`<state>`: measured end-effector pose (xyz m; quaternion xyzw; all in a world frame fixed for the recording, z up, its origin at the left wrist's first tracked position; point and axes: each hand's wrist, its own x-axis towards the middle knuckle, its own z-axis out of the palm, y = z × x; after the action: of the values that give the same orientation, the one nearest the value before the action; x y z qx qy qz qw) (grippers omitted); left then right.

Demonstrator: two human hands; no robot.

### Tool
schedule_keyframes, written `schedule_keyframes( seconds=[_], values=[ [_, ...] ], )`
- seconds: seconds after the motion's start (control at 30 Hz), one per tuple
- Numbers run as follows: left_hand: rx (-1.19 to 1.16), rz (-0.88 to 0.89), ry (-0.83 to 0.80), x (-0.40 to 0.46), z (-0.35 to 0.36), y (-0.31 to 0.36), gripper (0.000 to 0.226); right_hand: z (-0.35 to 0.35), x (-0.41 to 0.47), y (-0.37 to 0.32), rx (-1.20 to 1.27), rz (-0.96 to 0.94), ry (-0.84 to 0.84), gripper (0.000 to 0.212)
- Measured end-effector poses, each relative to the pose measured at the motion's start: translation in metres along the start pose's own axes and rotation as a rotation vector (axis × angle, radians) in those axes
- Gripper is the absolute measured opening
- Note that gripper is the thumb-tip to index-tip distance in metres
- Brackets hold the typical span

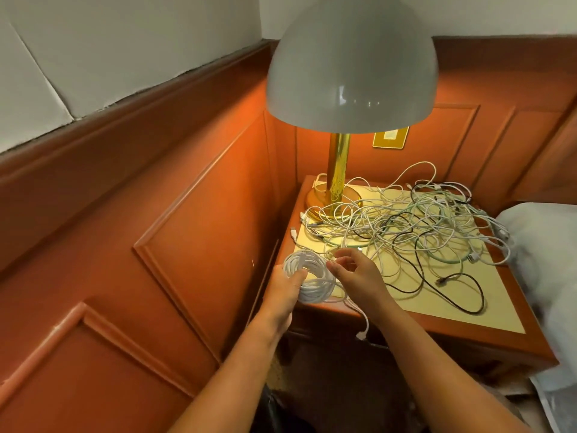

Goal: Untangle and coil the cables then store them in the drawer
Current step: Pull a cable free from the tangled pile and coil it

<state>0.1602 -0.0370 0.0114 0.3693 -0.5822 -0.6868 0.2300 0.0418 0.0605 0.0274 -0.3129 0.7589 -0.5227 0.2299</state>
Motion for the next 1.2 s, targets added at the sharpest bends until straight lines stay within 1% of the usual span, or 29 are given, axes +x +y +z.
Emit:
schedule_keyframes(
  seconds=[0.07,0.13,0.23,0.3,0.37,0.47,0.5,0.53,0.57,0.6,0.67,0.8,0.87,0.93,1.0,1.07,1.13,1.2],
  values=[
    [-0.010,0.004,0.044,0.009,-0.010,0.000,0.020,0.011,0.007,0.003,-0.015,-0.002,-0.019,0.016],
    [-0.024,-0.019,0.068,0.017,-0.018,-0.002,0.018,0.021,0.013,0.007,-0.022,0.004,-0.049,0.014],
    [-0.031,-0.026,0.097,0.024,-0.027,-0.007,0.018,0.031,0.018,0.013,0.039,0.121,-0.033,0.011],
    [-0.053,-0.019,0.117,0.026,-0.030,-0.011,0.019,0.032,0.014,0.018,0.042,0.173,-0.037,0.015],
    [-0.082,0.010,0.129,0.026,-0.032,-0.009,0.019,0.029,0.002,0.023,-0.010,0.111,-0.057,0.019],
    [-0.133,0.057,0.125,0.025,-0.035,-0.005,0.022,0.028,-0.013,0.030,-0.204,-0.014,-0.148,0.010],
    [-0.154,0.057,0.122,0.025,-0.035,-0.005,0.021,0.030,-0.014,0.033,-0.247,-0.025,-0.158,0.009],
    [-0.177,0.047,0.118,0.025,-0.035,-0.005,0.019,0.034,-0.013,0.035,-0.238,-0.017,-0.140,0.012],
    [-0.199,0.033,0.111,0.024,-0.035,-0.005,0.016,0.038,-0.012,0.036,-0.153,0.032,-0.106,0.015],
    [-0.217,0.022,0.103,0.023,-0.035,-0.005,0.014,0.042,-0.011,0.033,0.004,0.099,-0.071,0.016],
    [-0.226,0.009,0.095,0.019,-0.035,-0.005,0.019,0.050,-0.011,0.027,0.318,0.195,-0.010,0.015],
    [-0.210,-0.023,0.102,0.011,-0.035,-0.009,0.025,0.059,-0.015,0.014,0.686,0.248,0.053,0.019],
    [-0.231,-0.034,0.117,0.008,-0.035,-0.011,0.027,0.061,-0.018,0.009,0.872,0.317,0.073,0.018],
    [-0.265,-0.045,0.110,0.004,-0.035,-0.010,0.025,0.064,-0.021,0.005,1.027,0.392,0.056,0.015],
    [-0.302,-0.044,0.078,0.001,-0.034,-0.009,0.018,0.068,-0.023,0.005,1.097,0.440,0.023,0.013],
    [-0.332,-0.060,0.062,-0.003,-0.033,-0.007,0.017,0.072,-0.024,0.002,1.108,0.473,0.000,0.015],
    [-0.359,-0.062,0.048,-0.007,-0.033,-0.007,0.018,0.075,-0.025,0.000,1.076,0.490,-0.035,0.014],
    [-0.362,-0.058,0.034,-0.010,-0.036,-0.008,0.015,0.075,-0.026,-0.001,0.982,0.506,-0.064,0.010]
  ],
)
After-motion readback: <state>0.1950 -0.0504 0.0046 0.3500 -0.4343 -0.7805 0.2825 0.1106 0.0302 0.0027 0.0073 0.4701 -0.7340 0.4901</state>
